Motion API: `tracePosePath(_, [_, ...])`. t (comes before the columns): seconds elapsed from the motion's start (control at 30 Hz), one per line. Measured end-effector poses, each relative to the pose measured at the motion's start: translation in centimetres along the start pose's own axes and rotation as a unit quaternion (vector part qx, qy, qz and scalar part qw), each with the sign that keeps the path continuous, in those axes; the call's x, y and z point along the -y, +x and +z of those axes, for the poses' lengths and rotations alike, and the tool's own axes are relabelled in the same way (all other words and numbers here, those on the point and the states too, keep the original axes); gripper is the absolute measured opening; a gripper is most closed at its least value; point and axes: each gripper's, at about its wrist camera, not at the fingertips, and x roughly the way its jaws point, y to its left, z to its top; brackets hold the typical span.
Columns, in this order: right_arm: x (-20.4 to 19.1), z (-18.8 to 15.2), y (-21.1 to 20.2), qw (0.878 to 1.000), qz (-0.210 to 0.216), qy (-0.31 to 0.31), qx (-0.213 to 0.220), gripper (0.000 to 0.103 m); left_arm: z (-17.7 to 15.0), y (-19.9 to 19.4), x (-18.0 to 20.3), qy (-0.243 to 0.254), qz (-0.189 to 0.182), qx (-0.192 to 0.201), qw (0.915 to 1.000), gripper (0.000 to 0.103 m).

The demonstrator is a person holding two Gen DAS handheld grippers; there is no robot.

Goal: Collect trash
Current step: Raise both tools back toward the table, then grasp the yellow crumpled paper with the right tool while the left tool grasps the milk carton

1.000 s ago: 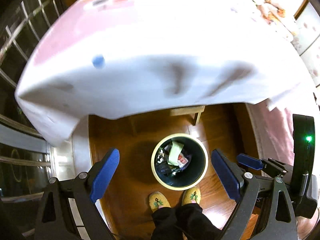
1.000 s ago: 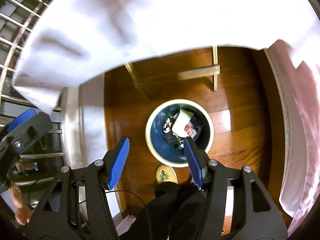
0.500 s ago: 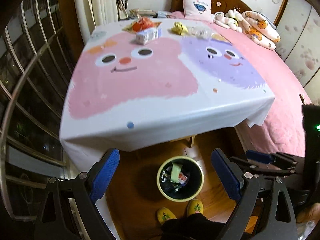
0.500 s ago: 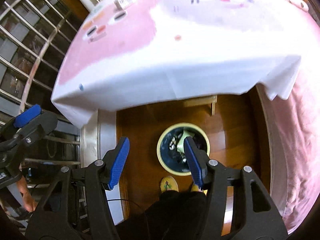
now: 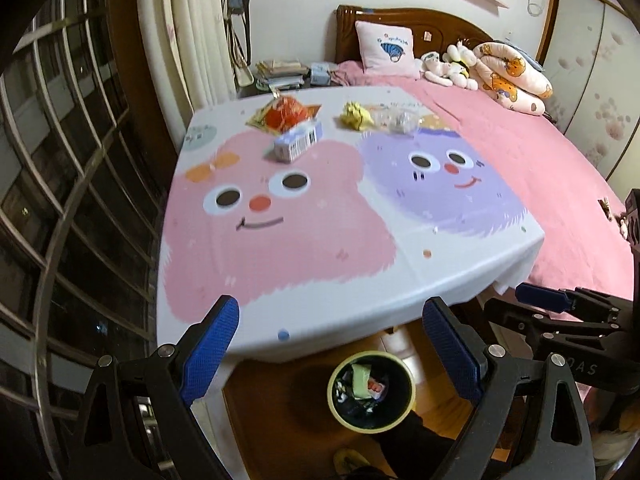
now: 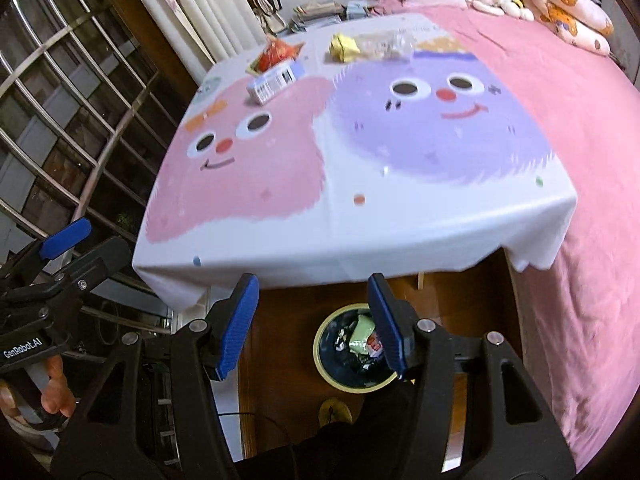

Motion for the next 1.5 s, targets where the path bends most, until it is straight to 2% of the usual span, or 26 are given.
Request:
tracePosePath(0.2, [0.0,4.5,0.6,1.0,0.011,-0.017,0.021,0.054,4.3,0.8,-0.2,0.006,0.019,0.014,0.9997,0.094])
tracePosePath(0.4, [1.5,11.6,3.5,0.998,0.031,-0.039,0.032,0.054,10.7,4.5,-0.7,0.0,0.05,0.021,0.9985,0.094])
tracePosePath(0.57, [3.7,18.6,8.1,0.997,0.048,-0.06,0.016,0.054,17.1,10.7,-1.1,-0.028,0.082,-0.003,0.9963,0.094])
tracePosePath(0.8, [7.1,28.5,16.0,0.995,0.061,-0.081,-0.011,0.054,24.6,21.5,-1.4,-0.031,0.119,-0.054,0.9909,0.094])
tracePosePath(0.93, [8.6,33.2,21.2,0.994,0.069,-0.083,-0.032,0.054,26.8,27.3,-2.2,-0.035,0.134,-0.089,0.9864,0.094])
tracePosePath(1.1, [9.3,37.0,26.9,0.992,0.08,-0.077,-0.058,0.054,27.8,32.7,-3.7,-0.056,0.137,-0.119,0.9817,0.088])
tracePosePath(1.17, [9.2,37.7,28.5,0.991,0.086,-0.073,-0.066,0.054,28.1,34.5,-4.3,-0.062,0.139,-0.131,0.9795,0.084])
tracePosePath(1.4, [8.1,39.9,32.8,0.989,0.101,-0.063,-0.089,0.054,28.6,39.1,-5.4,-0.073,0.138,-0.165,0.9738,0.082])
tracePosePath(1.5, [7.3,40.5,33.6,0.989,0.098,-0.07,-0.086,0.059,28.7,40.3,-5.9,-0.084,0.137,-0.175,0.9713,0.08])
